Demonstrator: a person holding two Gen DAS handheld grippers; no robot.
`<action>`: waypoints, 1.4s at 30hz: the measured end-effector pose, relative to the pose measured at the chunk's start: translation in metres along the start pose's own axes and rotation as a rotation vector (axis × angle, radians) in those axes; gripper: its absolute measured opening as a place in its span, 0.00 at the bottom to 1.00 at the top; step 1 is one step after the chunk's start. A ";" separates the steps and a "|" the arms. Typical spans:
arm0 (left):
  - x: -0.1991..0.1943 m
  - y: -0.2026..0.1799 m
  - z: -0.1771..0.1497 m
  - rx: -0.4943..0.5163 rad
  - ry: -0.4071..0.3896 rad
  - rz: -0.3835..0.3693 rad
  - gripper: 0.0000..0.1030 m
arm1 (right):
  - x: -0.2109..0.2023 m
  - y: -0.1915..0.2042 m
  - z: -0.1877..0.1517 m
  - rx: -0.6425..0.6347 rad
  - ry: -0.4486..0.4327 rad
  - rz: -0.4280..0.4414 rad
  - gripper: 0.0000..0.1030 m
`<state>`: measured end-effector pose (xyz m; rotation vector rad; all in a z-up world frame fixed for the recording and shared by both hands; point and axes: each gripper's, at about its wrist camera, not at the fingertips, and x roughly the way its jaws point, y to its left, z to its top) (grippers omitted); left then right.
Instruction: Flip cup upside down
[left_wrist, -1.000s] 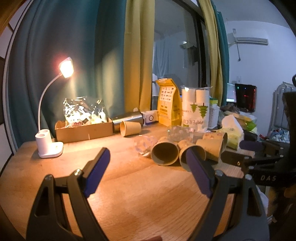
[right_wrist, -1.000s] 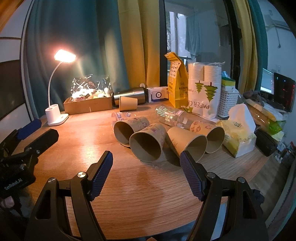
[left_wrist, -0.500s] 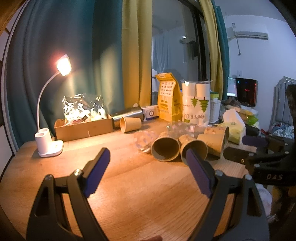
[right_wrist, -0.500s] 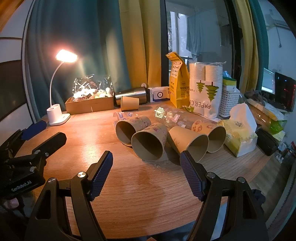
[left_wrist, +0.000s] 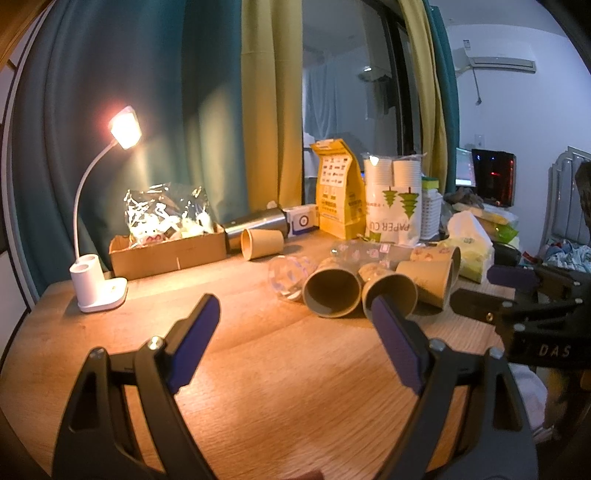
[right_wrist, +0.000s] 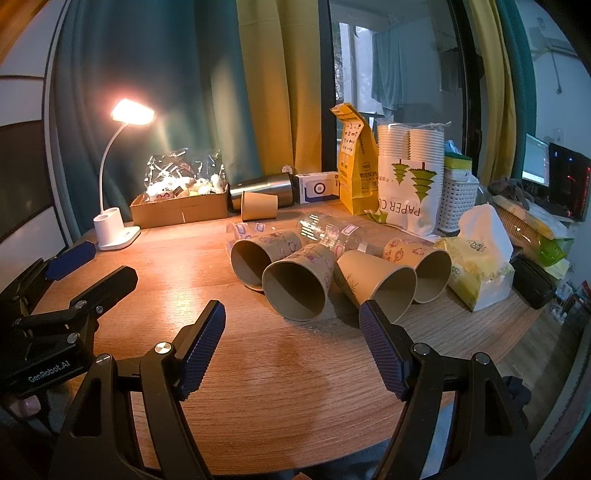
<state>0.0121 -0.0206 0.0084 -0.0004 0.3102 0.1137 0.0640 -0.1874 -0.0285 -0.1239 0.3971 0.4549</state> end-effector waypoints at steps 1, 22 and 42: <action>0.000 0.000 0.000 0.001 -0.002 0.002 0.83 | 0.000 0.000 0.000 0.000 0.000 0.000 0.76; 0.002 0.002 -0.001 -0.003 -0.002 0.003 0.83 | 0.001 -0.001 0.000 0.001 -0.001 0.000 0.76; 0.002 0.007 -0.001 -0.010 0.002 0.030 0.83 | 0.003 -0.002 -0.001 0.007 0.003 0.034 0.76</action>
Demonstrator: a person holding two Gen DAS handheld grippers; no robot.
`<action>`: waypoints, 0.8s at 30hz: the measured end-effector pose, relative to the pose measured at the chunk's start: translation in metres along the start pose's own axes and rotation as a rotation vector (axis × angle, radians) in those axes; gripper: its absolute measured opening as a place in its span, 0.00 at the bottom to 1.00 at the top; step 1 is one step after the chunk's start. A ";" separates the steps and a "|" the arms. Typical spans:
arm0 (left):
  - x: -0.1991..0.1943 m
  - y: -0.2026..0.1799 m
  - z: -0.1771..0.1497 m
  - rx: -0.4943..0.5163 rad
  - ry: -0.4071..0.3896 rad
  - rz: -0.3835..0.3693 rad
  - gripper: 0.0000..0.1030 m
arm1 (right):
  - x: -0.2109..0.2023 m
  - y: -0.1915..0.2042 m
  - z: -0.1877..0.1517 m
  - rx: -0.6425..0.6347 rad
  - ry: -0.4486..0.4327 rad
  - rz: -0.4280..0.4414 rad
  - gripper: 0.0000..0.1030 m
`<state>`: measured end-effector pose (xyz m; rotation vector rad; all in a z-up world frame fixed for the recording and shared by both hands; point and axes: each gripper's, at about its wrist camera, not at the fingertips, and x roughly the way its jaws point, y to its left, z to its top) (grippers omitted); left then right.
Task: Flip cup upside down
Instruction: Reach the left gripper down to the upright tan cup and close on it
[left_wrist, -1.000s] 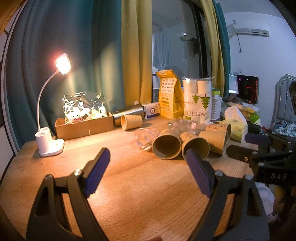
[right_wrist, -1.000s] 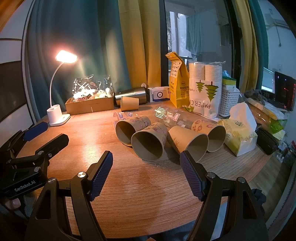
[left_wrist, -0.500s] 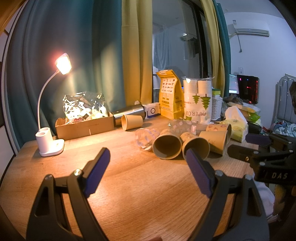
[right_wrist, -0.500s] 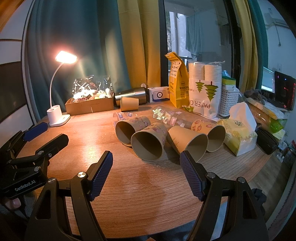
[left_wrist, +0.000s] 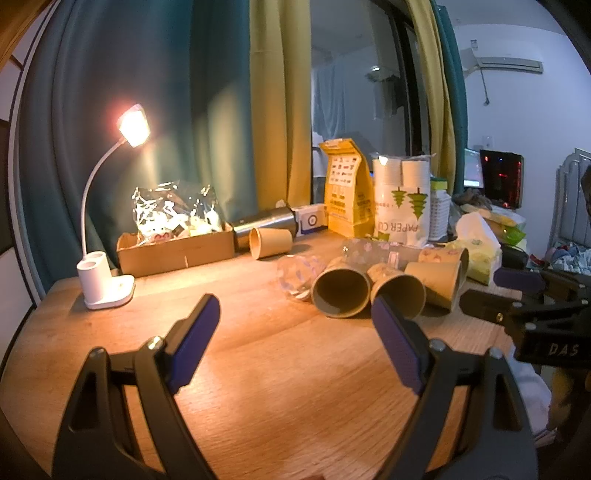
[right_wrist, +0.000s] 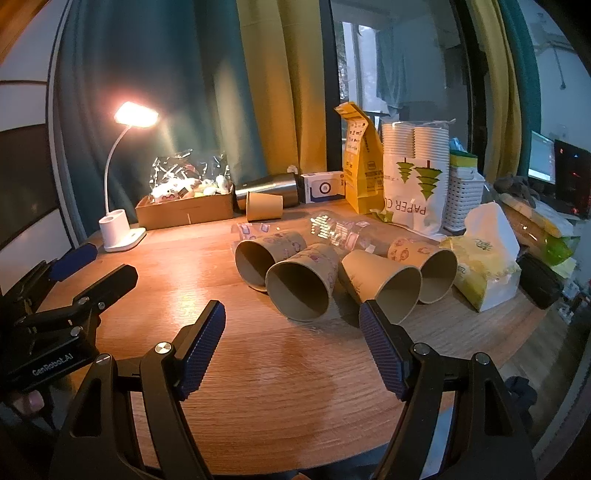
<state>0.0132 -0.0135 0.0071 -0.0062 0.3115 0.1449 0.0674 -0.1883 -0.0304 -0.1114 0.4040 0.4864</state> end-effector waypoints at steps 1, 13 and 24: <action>0.000 0.000 0.000 0.000 0.002 -0.002 0.83 | 0.001 -0.002 0.000 0.004 0.003 0.004 0.76; 0.022 -0.019 0.047 0.190 0.138 -0.022 0.83 | 0.024 -0.031 0.005 0.014 0.031 0.081 0.76; 0.142 -0.036 0.119 0.605 0.404 -0.025 0.83 | 0.044 -0.070 0.018 0.035 0.046 0.244 0.76</action>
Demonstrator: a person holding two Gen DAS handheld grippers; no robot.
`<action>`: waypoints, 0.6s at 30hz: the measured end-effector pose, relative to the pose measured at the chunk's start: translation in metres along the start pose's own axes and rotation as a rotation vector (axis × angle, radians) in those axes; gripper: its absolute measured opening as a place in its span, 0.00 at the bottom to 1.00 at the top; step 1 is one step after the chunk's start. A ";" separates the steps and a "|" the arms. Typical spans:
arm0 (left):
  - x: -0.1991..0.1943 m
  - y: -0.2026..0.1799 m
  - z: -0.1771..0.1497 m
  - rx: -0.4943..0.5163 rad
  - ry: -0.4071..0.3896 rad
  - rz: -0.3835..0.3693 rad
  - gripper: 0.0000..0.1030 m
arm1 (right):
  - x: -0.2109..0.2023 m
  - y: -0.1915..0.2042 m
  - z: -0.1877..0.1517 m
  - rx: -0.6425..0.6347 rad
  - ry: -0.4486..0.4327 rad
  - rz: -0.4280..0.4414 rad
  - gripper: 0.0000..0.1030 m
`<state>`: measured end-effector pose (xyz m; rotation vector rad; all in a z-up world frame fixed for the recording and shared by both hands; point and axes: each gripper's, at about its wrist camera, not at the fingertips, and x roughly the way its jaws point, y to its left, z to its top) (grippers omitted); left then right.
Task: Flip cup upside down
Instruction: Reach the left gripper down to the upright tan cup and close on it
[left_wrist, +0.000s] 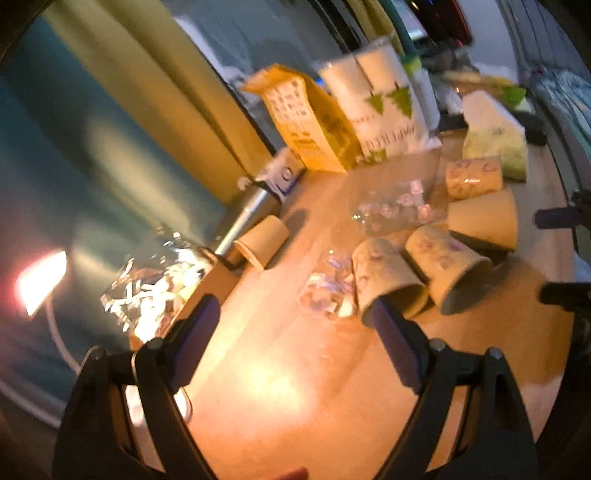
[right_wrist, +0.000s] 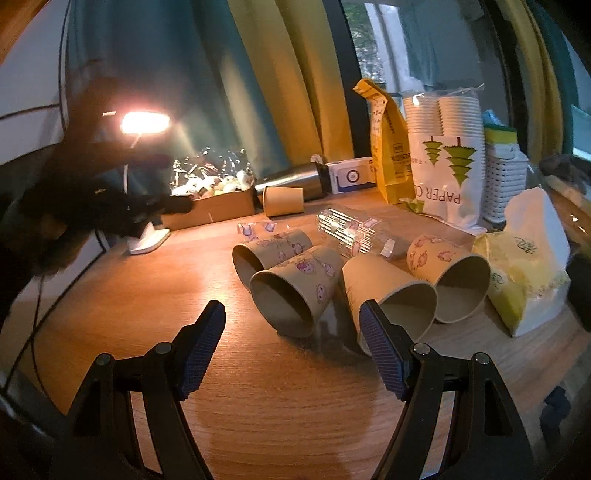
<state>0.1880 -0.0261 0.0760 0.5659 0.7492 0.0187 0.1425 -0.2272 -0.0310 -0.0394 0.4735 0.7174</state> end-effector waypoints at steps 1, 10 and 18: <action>0.011 0.006 0.010 0.023 0.024 -0.013 0.83 | 0.000 -0.002 0.001 0.000 -0.002 0.005 0.76; 0.121 0.025 0.066 0.253 0.197 -0.088 0.83 | 0.003 -0.036 0.032 0.068 -0.027 0.062 0.76; 0.211 0.037 0.083 0.331 0.275 -0.144 0.83 | 0.012 -0.068 0.054 0.138 -0.038 -0.001 0.76</action>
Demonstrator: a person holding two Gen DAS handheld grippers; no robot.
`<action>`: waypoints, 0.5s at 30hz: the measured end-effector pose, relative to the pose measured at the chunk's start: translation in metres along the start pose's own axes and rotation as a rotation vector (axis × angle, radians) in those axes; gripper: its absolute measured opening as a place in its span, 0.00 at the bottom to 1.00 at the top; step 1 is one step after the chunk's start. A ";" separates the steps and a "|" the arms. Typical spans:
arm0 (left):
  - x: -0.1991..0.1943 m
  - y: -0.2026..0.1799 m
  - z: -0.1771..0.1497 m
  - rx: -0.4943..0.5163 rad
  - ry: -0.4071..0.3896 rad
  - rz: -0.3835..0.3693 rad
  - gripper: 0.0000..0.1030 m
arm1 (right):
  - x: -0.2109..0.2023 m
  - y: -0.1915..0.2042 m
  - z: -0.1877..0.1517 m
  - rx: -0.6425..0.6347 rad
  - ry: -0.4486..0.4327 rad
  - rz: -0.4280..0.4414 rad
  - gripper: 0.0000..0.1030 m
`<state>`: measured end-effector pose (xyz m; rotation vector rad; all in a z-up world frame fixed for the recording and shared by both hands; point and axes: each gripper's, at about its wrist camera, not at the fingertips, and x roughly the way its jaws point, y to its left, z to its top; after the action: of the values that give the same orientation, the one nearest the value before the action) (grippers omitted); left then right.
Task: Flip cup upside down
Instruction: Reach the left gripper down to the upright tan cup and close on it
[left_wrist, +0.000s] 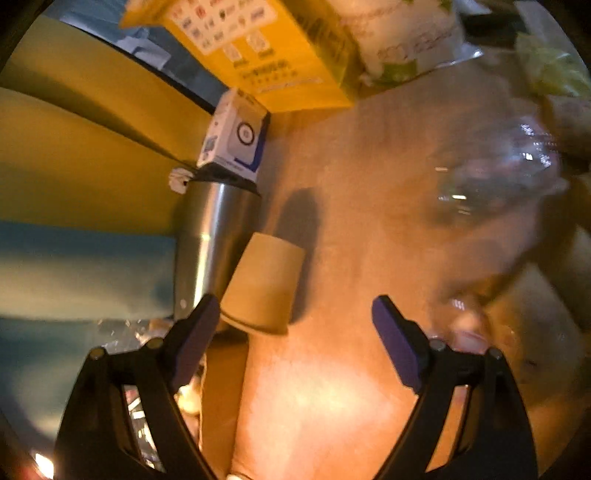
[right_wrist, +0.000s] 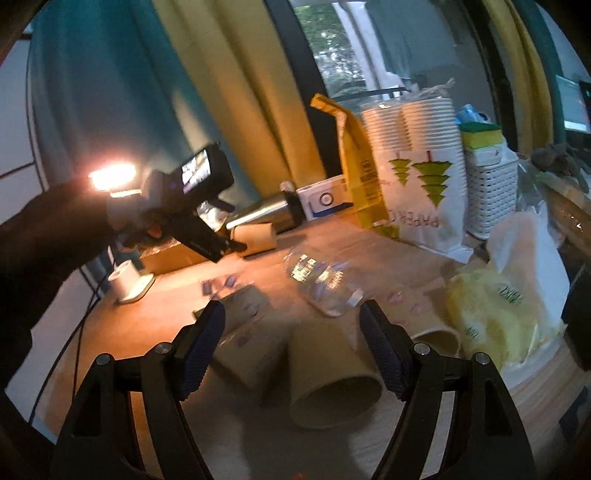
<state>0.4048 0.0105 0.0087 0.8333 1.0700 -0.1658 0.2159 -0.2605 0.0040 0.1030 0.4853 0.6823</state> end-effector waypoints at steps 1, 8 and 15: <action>0.011 0.004 0.003 -0.004 0.012 -0.008 0.83 | 0.001 -0.002 0.001 0.003 -0.002 -0.005 0.76; 0.060 0.015 0.004 -0.006 0.070 -0.054 0.83 | 0.011 -0.013 0.004 0.017 0.015 -0.029 0.76; 0.079 0.022 0.001 -0.015 0.086 -0.050 0.74 | 0.017 -0.011 0.005 0.023 0.019 -0.034 0.76</action>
<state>0.4557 0.0461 -0.0450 0.8063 1.1724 -0.1643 0.2357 -0.2579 -0.0009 0.1094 0.5122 0.6450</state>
